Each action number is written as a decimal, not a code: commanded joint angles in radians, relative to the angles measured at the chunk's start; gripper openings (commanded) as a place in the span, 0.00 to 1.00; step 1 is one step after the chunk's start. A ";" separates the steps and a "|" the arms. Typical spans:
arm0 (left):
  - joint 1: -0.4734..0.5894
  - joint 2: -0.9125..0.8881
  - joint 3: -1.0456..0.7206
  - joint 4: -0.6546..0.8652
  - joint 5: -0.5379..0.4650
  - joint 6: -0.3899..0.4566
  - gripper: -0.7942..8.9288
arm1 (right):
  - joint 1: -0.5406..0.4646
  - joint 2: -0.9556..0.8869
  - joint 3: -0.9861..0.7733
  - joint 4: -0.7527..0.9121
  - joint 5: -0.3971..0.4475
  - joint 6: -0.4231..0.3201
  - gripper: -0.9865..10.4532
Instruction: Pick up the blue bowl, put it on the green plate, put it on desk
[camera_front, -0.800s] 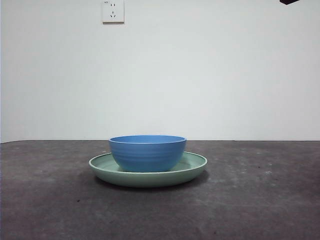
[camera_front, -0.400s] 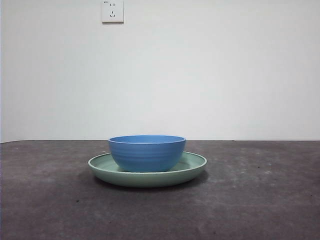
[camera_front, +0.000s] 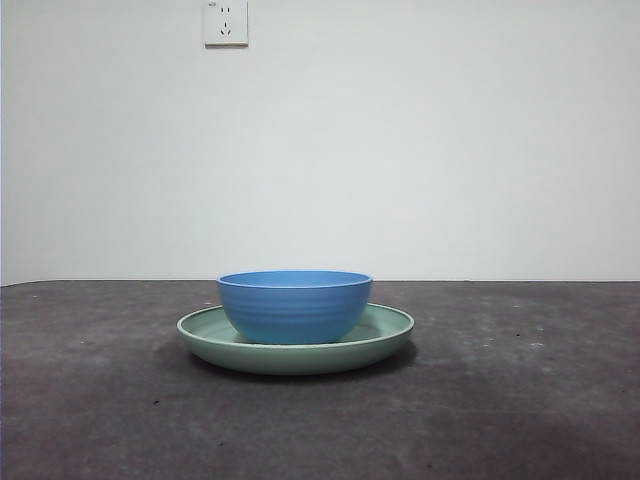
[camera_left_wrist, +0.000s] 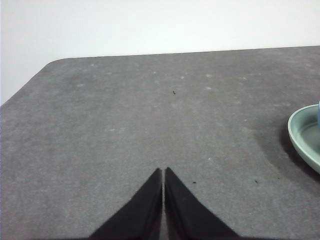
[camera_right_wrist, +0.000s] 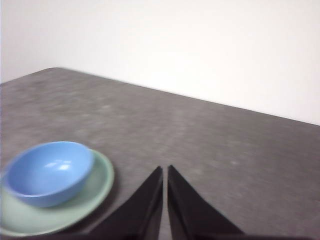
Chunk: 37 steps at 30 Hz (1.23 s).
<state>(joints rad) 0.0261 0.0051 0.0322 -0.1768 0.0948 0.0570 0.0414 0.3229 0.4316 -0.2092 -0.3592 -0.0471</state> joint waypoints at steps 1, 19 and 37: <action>0.002 -0.002 -0.020 -0.008 -0.002 -0.010 0.09 | -0.006 -0.075 -0.101 0.107 0.039 0.037 0.10; 0.002 -0.002 -0.020 -0.008 -0.002 -0.010 0.09 | -0.006 -0.319 -0.415 0.182 0.180 0.146 0.10; 0.002 -0.002 -0.020 -0.008 -0.002 -0.010 0.09 | -0.005 -0.319 -0.420 0.051 0.177 0.151 0.10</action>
<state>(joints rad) 0.0261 0.0051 0.0322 -0.1768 0.0944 0.0566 0.0372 0.0059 0.0166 -0.1600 -0.1822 0.0875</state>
